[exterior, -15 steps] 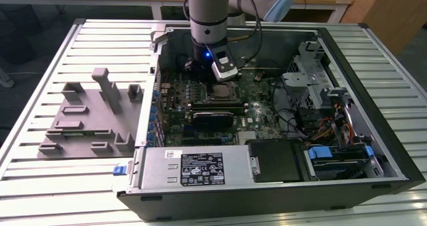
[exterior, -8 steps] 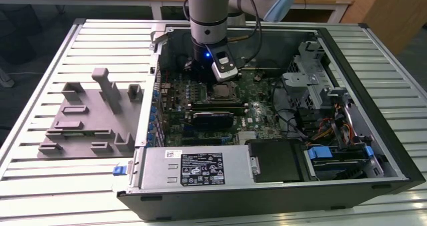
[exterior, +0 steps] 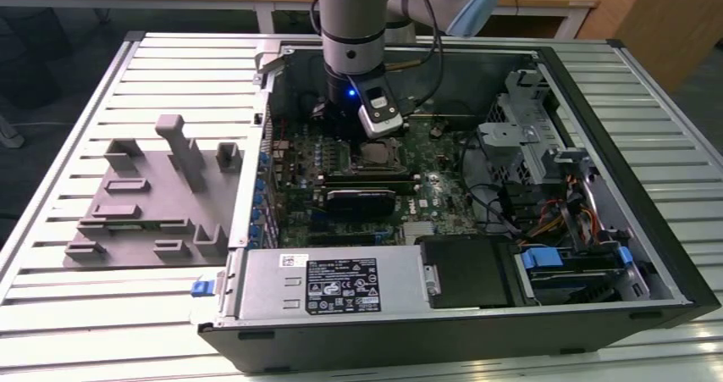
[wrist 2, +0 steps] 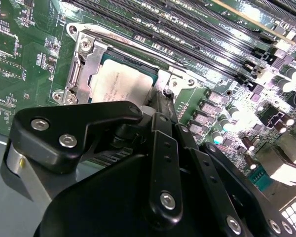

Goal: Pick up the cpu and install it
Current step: 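Close the cpu cover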

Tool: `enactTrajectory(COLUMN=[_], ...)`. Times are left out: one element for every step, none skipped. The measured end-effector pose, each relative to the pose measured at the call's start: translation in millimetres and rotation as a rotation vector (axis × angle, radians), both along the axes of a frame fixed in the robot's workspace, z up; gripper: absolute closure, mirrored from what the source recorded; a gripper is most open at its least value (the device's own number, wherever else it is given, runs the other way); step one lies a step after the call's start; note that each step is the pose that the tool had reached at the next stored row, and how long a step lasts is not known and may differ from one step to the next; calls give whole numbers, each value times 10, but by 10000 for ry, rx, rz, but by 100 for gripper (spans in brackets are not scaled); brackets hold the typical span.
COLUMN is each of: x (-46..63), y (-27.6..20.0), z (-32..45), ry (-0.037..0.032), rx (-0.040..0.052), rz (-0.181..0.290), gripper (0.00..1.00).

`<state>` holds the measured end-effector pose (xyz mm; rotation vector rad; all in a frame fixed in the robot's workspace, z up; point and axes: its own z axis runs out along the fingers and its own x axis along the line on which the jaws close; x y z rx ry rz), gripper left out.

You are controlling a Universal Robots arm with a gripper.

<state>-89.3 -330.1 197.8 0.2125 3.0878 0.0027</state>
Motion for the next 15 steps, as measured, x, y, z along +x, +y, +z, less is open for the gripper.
enactTrajectory(x=[0, 0, 0, 1, 0, 0, 0, 0, 0, 0, 0, 0, 0, 0, 0], y=[0, 0, 0, 0, 0, 0, 0, 0, 0, 0, 0, 0, 0, 0, 0], z=[0, 0, 1, 4, 11, 20, 27, 33, 40, 48, 57, 69, 84, 100, 118], ry=[0, -1, -2, -3, -2, -1, -1, -1, -1, -1, 0, -1, 0, -2, -1], rx=[1, 1, 4, 5, 5, 3, 3, 3, 2, 2, 1, 2, 1, 3, 2], rz=[0, 1, 0, 1, 1, 0, 0, 0, 0, 1, 0, 0, 0, 1, 1], gripper=[89, 89, 89, 89, 89, 89, 89, 89, 89, 89, 89, 89, 89, 89, 89])
